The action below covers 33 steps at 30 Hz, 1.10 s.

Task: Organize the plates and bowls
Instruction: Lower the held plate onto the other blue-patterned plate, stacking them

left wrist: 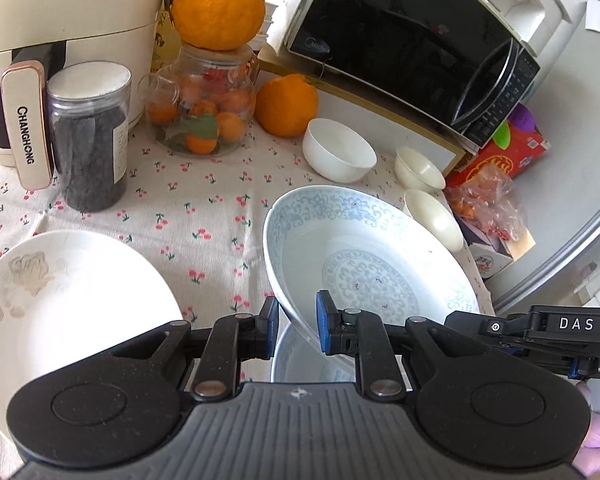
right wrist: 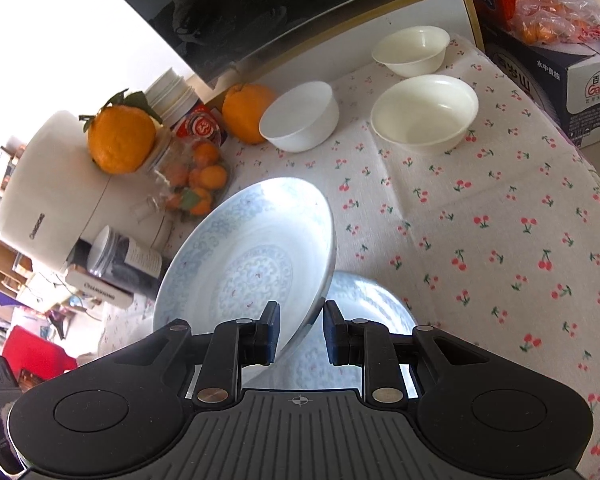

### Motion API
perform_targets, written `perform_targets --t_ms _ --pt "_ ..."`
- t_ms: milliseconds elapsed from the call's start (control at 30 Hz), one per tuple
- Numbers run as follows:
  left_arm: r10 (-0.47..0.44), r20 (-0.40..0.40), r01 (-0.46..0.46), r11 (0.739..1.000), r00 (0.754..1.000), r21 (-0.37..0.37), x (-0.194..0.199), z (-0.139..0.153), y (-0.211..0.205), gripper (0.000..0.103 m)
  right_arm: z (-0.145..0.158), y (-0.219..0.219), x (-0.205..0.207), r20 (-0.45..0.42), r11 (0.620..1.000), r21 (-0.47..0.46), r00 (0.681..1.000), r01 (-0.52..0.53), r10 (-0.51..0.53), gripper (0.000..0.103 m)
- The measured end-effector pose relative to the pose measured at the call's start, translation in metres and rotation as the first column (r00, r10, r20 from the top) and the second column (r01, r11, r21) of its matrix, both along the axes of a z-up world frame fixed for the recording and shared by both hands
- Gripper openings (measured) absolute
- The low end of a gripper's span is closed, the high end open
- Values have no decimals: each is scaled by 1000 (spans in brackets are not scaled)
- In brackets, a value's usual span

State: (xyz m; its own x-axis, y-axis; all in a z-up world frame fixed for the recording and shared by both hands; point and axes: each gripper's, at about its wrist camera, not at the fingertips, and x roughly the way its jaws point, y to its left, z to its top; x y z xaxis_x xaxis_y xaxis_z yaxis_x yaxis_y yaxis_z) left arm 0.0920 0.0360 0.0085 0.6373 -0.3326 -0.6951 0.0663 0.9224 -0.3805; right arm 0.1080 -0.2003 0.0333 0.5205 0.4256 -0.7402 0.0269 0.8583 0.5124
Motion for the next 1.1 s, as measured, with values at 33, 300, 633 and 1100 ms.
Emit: perform_targets --t_ms 33,300,633,1100 --pt "-3 -2 3 1000 1000 2 -2 0 0 17 0 0 -2 -2 1000 -2 1000 -4 4 23" --pt "-47 -18 47 999 999 16 -16 -6 -5 19 -4 -6 -19 -15 999 -22 999 -34 33 23" --pt "-92 -53 94 994 994 47 -23 -15 -14 19 -17 -9 -31 -60 996 -64 997 -56 52 23" --pt "-143 -96 156 976 985 152 -34 -23 -28 19 -24 3 -44 -116 976 -171 987 -132 113 23"
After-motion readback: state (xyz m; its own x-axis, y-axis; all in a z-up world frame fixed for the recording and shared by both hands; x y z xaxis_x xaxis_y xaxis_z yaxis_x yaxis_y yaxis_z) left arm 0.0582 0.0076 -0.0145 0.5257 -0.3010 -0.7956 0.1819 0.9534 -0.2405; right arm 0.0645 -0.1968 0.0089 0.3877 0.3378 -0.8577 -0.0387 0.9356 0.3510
